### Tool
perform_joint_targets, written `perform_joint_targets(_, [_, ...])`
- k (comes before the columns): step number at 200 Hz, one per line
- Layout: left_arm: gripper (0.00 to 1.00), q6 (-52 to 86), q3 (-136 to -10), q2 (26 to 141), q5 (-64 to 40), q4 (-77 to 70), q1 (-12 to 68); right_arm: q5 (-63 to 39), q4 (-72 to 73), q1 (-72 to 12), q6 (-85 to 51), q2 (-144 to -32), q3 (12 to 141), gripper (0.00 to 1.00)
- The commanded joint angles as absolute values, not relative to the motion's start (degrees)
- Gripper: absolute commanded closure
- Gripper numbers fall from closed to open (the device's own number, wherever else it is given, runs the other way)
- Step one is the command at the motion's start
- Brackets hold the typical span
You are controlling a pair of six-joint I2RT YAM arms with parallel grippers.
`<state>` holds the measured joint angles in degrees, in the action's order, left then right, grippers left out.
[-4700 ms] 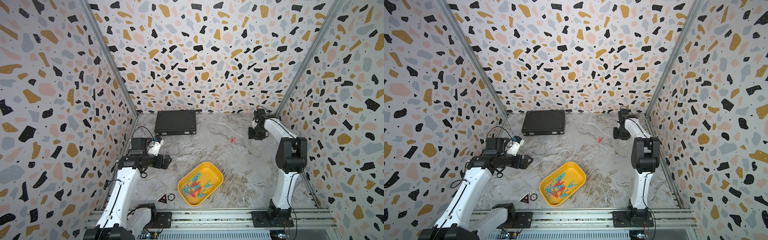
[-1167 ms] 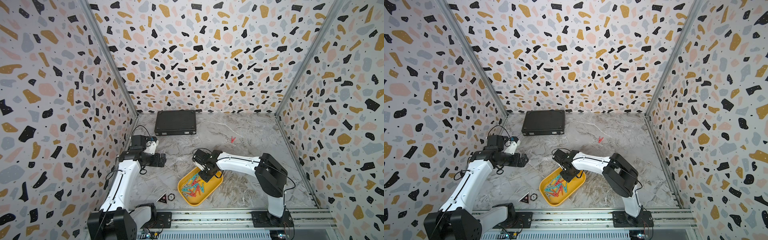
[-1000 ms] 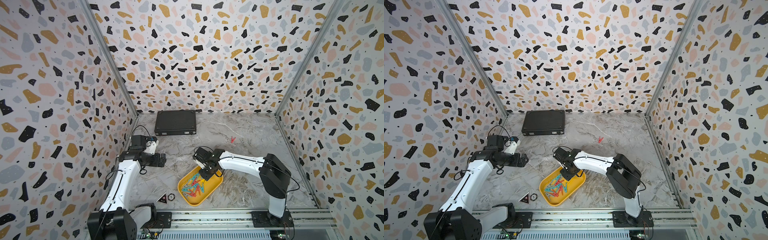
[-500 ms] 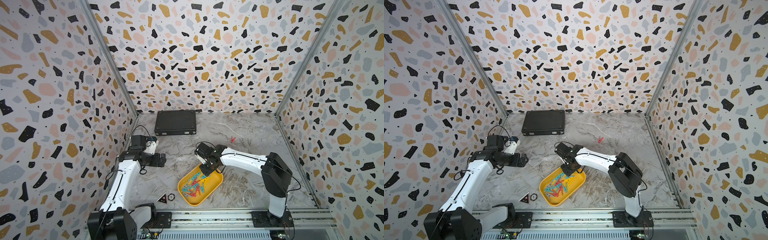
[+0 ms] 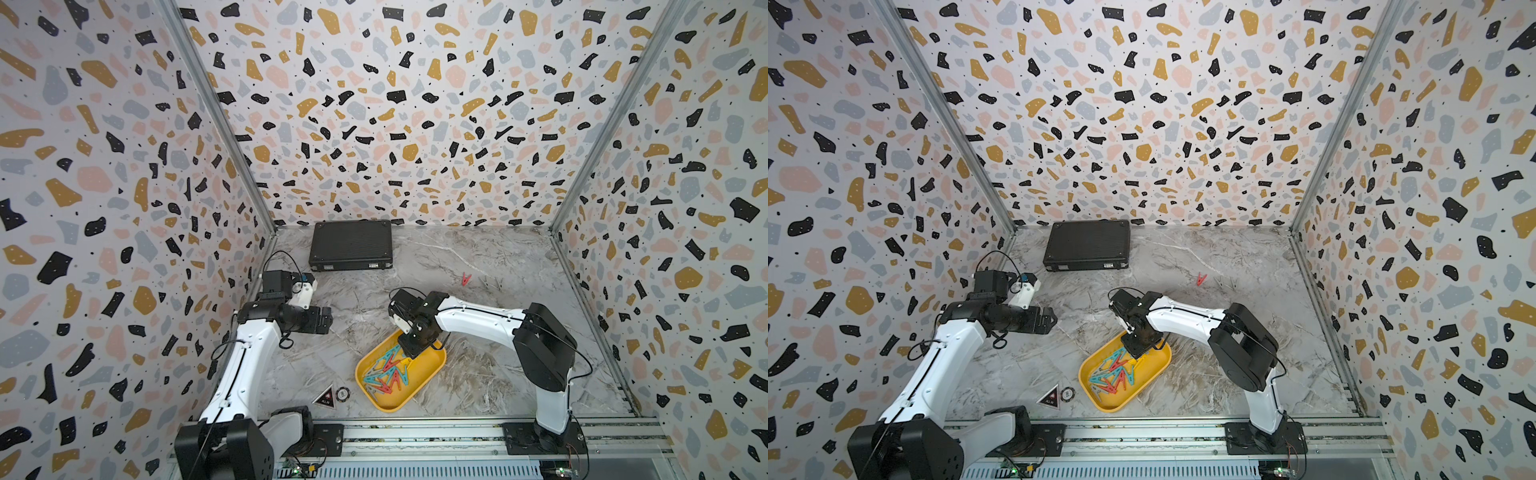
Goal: Take the clothespins out of the storage box
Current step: Pick up the clothespin from the storage box.
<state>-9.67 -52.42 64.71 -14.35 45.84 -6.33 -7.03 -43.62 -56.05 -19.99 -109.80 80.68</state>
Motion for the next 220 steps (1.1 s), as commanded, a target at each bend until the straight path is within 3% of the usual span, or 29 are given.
perform_joint_targets(1, [0.0, -10.27, -52.48, 64.12, -15.29, 45.25, -6.59, -8.49, -45.77, -56.25, -27.23, -104.62, 79.03, 0.52])
perform_joint_targets(105, [0.0, -10.12, -52.56, 63.73, -15.99, 45.22, -6.59, -7.51, -40.67, -58.36, -40.52, -107.73, 76.31, 0.59])
perform_joint_targets(220, [0.0, -10.31, -52.3, 61.44, -17.58, 45.13, -6.59, -5.27, -41.15, -59.48, -46.7, -111.39, 76.87, 0.57])
